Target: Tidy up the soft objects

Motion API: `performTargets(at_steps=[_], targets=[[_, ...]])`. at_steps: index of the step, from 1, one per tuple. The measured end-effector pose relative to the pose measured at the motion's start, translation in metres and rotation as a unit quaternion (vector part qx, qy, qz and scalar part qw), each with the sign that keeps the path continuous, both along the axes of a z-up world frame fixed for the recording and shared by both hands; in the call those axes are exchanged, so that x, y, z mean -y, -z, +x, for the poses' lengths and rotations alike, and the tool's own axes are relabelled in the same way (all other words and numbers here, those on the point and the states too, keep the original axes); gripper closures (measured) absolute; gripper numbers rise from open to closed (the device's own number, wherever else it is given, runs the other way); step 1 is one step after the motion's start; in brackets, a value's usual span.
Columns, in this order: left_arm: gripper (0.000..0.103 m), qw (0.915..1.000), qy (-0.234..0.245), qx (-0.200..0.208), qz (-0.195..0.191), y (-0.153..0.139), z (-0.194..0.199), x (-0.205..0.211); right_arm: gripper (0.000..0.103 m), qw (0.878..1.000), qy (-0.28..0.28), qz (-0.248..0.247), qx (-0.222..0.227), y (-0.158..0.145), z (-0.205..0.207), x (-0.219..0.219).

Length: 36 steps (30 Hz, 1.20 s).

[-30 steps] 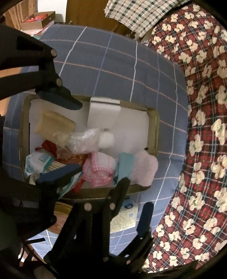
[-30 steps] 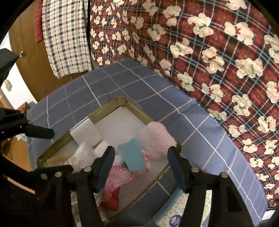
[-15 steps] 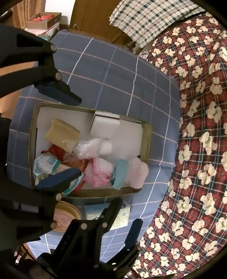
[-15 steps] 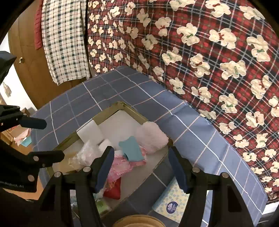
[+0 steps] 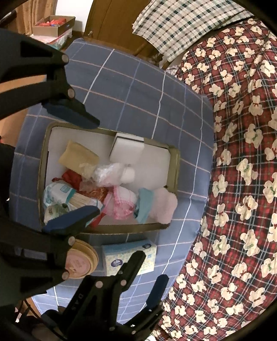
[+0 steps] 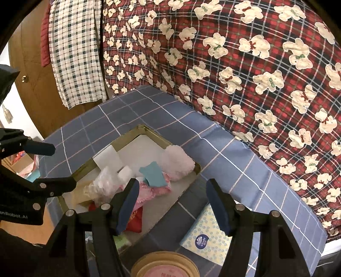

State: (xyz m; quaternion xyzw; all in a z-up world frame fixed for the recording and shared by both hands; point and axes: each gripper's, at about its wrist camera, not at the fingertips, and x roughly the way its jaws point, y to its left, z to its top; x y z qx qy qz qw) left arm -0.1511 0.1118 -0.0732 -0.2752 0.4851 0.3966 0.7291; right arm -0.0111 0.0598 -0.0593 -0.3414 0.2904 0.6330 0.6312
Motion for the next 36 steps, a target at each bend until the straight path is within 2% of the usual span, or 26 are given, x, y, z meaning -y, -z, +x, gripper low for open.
performTargets(at_steps=[20, 36], targets=[[0.023, 0.9999, -0.010, -0.004, -0.003, 0.001, -0.007, 0.019, 0.035, 1.000, -0.008, 0.003, -0.006, -0.001, -0.006, 0.016], [0.023, 1.0000, -0.007, -0.004, -0.006, -0.001, -0.004, 0.013, 0.035, 1.000, -0.006, 0.003, -0.007, -0.003, -0.003, 0.010]])
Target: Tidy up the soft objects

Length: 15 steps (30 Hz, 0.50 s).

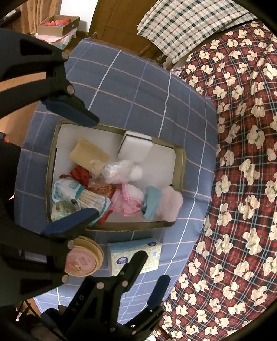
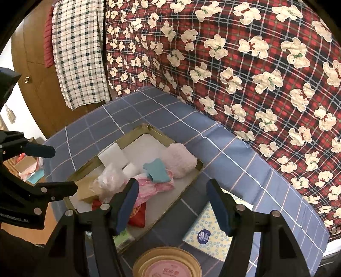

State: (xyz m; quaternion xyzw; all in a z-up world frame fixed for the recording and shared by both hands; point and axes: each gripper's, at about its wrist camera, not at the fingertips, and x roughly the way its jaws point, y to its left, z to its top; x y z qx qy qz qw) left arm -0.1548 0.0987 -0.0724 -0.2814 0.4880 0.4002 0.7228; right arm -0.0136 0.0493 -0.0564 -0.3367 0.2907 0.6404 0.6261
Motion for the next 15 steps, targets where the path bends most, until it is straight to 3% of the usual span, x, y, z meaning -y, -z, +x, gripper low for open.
performTargets(at_steps=[9, 15], targets=[[0.023, 1.0000, -0.002, -0.007, -0.005, 0.0046, 0.0025, -0.0040, 0.035, 1.000, -0.001, -0.005, -0.004, 0.0041, 0.0007, -0.0059], [0.016, 0.9999, -0.004, -0.003, -0.009, 0.0059, 0.0015, -0.0056, 0.035, 1.000, -0.003, -0.007, -0.008, 0.0097, -0.0007, -0.0087]])
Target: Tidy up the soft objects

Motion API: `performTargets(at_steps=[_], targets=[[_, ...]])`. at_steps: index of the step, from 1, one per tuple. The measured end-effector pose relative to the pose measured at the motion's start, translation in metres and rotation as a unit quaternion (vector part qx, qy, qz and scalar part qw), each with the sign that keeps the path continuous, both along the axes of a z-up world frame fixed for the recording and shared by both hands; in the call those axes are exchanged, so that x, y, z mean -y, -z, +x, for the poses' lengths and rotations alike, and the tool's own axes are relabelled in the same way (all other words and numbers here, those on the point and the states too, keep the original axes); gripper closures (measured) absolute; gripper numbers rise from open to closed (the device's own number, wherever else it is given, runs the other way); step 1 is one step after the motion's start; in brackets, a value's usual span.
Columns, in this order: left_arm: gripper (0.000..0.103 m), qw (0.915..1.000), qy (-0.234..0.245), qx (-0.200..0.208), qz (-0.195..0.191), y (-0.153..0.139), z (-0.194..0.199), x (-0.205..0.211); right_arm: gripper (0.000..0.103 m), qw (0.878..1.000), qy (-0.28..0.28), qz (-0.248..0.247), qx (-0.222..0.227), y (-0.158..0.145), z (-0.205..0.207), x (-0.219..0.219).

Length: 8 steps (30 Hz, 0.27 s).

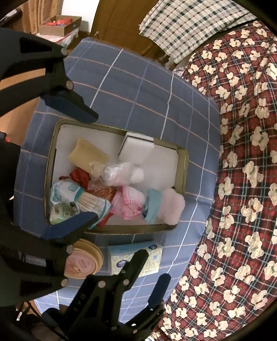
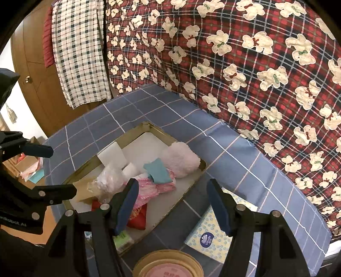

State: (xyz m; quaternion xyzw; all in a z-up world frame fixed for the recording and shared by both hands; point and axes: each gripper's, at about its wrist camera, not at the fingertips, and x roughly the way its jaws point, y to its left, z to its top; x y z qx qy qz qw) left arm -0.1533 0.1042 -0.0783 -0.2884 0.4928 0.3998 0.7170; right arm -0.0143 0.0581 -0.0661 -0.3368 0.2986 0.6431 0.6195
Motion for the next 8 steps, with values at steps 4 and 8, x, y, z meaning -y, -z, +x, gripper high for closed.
performTargets(at_steps=[4, 8], targets=[[0.016, 1.0000, 0.002, -0.001, 0.004, 0.0003, 0.0001, 0.0011, 0.035, 1.000, 0.000, -0.001, -0.002, 0.0014, -0.0002, -0.0001], [0.015, 1.0000, 0.003, -0.004, 0.006, 0.0000, 0.0012, 0.0020, 0.035, 1.000, 0.003, 0.000, 0.000, 0.0032, 0.0007, 0.0007]])
